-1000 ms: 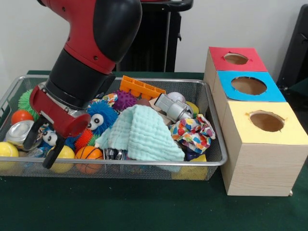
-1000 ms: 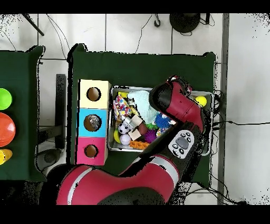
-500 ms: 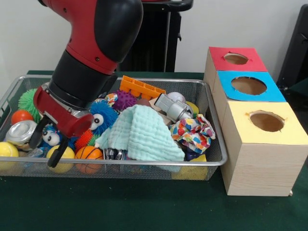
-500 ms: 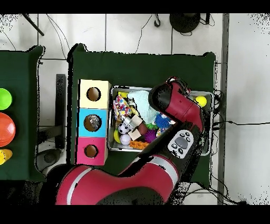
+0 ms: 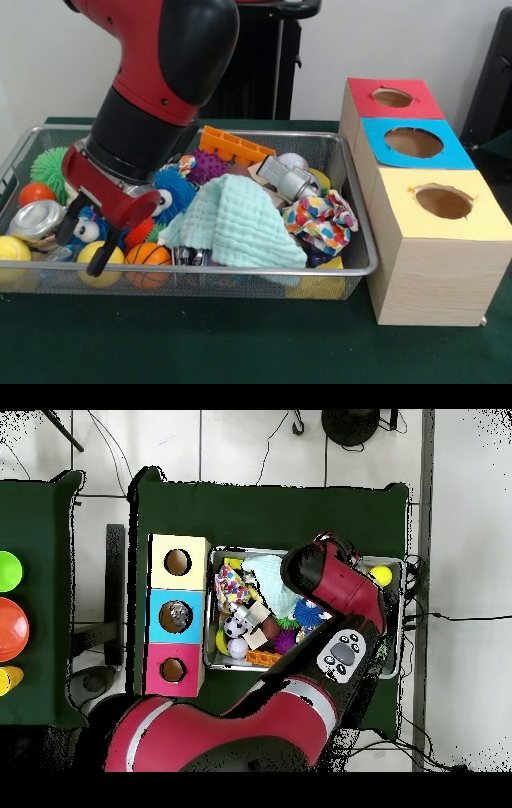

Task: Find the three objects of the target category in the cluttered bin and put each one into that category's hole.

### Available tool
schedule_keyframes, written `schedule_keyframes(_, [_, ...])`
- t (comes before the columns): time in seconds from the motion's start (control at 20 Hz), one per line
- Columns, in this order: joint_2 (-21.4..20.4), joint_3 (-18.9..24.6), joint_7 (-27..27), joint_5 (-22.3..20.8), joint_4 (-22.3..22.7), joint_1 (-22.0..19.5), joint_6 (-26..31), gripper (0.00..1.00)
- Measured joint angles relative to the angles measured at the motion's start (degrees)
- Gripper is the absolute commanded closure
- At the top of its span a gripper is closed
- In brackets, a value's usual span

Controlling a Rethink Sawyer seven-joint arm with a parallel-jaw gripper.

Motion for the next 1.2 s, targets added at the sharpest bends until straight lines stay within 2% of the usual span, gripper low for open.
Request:
schedule_keyframes(0.7, [0.0,-1.5,0.0,-2.1,0.0,0.3,1.7,0.0])
schedule_keyframes(1.2, [1.6,-3.3,0.0,-2.7,0.0,1.0,4.0,0.0])
